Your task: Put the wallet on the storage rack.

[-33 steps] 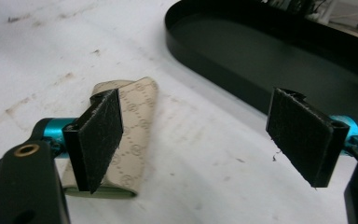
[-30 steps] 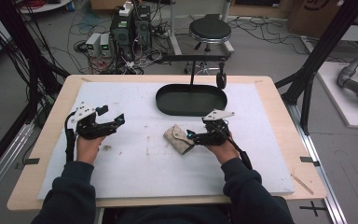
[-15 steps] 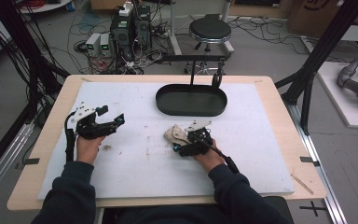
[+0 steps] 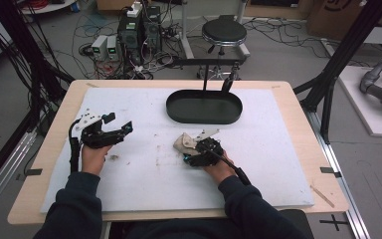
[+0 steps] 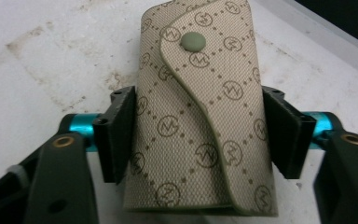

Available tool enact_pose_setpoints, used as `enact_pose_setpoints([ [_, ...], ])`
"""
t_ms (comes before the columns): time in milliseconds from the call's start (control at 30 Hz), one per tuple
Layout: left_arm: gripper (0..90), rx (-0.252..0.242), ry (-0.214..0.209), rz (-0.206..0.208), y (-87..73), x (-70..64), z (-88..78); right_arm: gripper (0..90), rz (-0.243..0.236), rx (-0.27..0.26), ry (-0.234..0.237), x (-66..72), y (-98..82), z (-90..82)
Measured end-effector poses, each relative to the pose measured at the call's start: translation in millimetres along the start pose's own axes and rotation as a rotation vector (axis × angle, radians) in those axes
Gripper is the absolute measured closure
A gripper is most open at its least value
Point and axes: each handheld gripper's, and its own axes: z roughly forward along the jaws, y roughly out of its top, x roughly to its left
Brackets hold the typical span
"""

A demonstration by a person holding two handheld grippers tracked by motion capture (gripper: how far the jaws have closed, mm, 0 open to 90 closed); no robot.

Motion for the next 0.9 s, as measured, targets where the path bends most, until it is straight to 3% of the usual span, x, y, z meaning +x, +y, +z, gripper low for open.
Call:
enact_pose_setpoints([
  [233,18.6,0.001,-0.001,-0.003,-0.2,0.6,0.3,39.8,-0.020,0.007,-0.001,-0.1,2.4,-3.4],
  [333,18.8,0.002,0.002,-0.006,-0.2,1.1,0.0,41.8,0.014,0.011,0.036,-7.9,3.2,-7.3],
  [500,18.8,0.000,0.001,-0.008,-0.5,1.5,0.2,42.3,0.029,-0.026,0.023,-16.7,5.9,-15.5],
  [767,18.8,0.002,0.001,-0.006,-0.8,1.5,0.9,43.2,0.076,-0.093,-0.009,-41.3,11.1,-35.2],
  [800,18.8,0.004,0.003,-0.006,-0.9,1.5,0.9,43.3,0.091,-0.116,-0.026,-50.6,13.1,-41.0],
  [833,18.8,0.004,0.003,-0.006,-0.9,1.5,0.9,43.3,0.091,-0.116,-0.026,-50.6,13.1,-41.0],
  [867,18.8,0.006,0.004,-0.003,-0.9,1.5,1.0,43.4,0.121,-0.138,-0.044,-61.8,14.7,-47.5],
  [900,18.8,0.006,0.004,-0.003,-0.9,1.5,1.0,43.4,0.121,-0.138,-0.044,-61.8,14.7,-47.5],
])
